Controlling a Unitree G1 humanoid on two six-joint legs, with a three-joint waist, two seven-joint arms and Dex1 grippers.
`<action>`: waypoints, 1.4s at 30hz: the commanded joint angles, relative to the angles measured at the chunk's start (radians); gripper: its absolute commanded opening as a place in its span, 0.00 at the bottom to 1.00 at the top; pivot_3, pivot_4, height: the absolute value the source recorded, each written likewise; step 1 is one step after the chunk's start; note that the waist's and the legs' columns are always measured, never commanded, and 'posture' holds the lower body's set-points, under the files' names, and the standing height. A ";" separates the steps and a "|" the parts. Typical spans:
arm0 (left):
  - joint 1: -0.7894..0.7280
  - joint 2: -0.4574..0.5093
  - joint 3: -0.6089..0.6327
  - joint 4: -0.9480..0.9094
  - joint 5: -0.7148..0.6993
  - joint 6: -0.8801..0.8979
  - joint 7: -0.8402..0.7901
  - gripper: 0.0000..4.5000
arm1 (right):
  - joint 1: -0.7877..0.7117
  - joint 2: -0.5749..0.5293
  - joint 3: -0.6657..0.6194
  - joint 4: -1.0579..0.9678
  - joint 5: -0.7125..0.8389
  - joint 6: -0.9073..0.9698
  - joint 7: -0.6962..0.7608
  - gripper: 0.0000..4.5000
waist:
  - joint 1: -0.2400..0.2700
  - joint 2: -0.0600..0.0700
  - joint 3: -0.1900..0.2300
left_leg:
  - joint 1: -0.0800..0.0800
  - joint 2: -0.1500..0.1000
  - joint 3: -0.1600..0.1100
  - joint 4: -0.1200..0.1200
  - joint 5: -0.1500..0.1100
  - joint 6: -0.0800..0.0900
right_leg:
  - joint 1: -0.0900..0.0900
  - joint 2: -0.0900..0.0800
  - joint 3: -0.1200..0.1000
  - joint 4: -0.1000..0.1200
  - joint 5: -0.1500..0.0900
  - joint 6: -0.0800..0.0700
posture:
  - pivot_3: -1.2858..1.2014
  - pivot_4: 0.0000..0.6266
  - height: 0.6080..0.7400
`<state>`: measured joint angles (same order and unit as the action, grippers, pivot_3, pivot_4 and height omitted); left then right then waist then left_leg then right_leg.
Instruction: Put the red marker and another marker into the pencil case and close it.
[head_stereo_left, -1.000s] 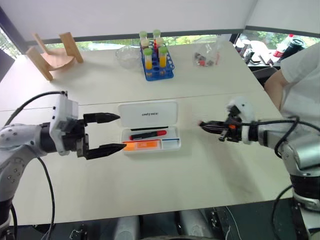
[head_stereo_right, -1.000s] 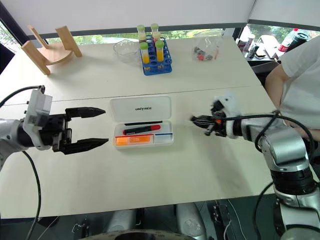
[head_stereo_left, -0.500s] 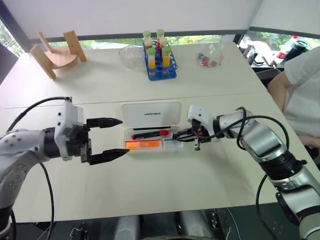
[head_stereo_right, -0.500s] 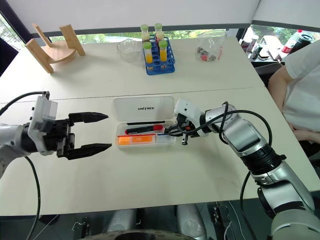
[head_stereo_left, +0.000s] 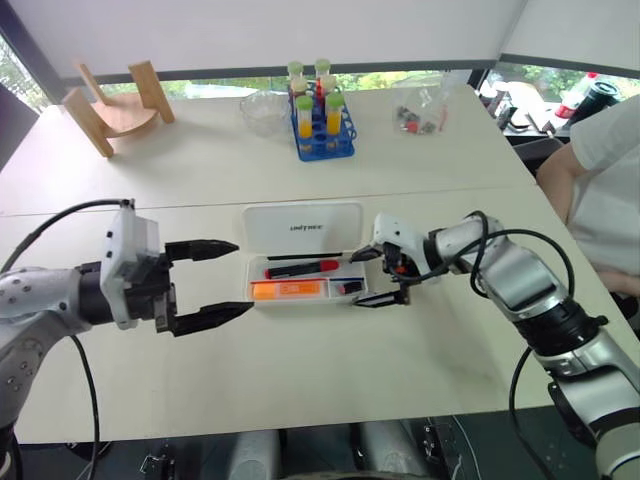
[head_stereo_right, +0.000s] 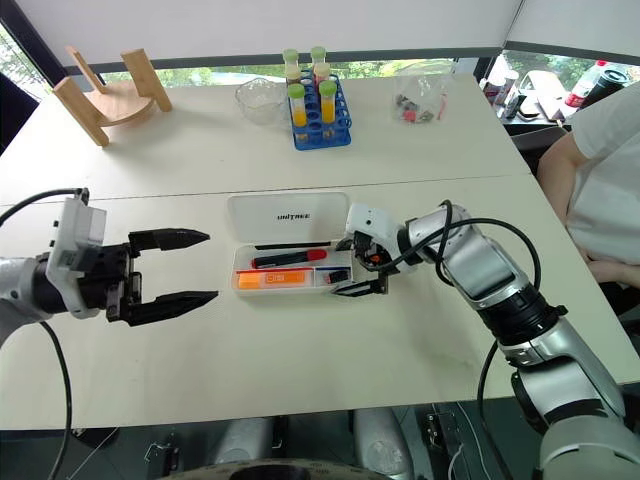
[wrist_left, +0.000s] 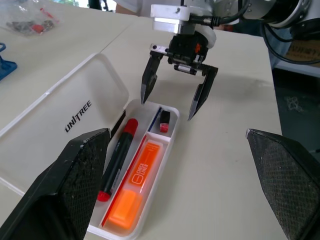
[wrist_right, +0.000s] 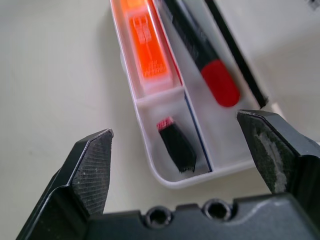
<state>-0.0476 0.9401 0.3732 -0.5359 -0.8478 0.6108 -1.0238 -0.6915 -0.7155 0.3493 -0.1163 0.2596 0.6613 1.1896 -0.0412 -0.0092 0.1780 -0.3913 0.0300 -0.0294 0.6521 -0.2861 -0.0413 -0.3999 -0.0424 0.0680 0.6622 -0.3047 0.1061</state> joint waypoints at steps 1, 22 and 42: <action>-0.069 0.006 0.002 0.123 0.042 0.003 0.040 1.00 | -0.025 -0.044 -0.193 -0.097 0.167 0.051 0.060 0.99 | 0.002 0.000 0.000 | 0.000 0.000 0.000 0.000 0.000 0.000 | 0.000 0.000 0.000 0.000 0.000 0.000 | 0.52 0.24 1.00; -0.857 -0.338 -0.366 1.501 0.590 -0.609 -0.176 0.00 | 0.223 -0.267 -0.640 -0.437 0.546 0.367 -0.148 1.00 | 0.030 -0.001 0.001 | -0.006 -0.001 -0.001 0.008 -0.001 0.001 | -0.001 0.000 -0.002 0.001 0.000 0.001 | 0.52 0.24 1.00; -0.594 -0.309 -0.499 0.941 0.554 -0.375 -0.525 0.00 | 0.383 -0.373 -0.677 -0.432 0.546 0.307 -0.189 1.00 | 0.033 0.000 0.000 | -0.014 -0.001 -0.003 0.014 0.000 0.001 | -0.007 0.000 -0.004 0.004 0.001 0.002 | 0.52 0.24 1.00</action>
<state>-0.6427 0.6297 -0.1028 0.4345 -0.3383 0.2523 -1.5837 -0.2951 -1.0740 -0.3188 -0.5434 0.8057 0.9886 1.0042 -0.0082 -0.0094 0.1782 -0.4053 0.0292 -0.0330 0.6668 -0.2866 -0.0404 -0.4056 -0.0423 0.0641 0.6662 -0.3032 0.1088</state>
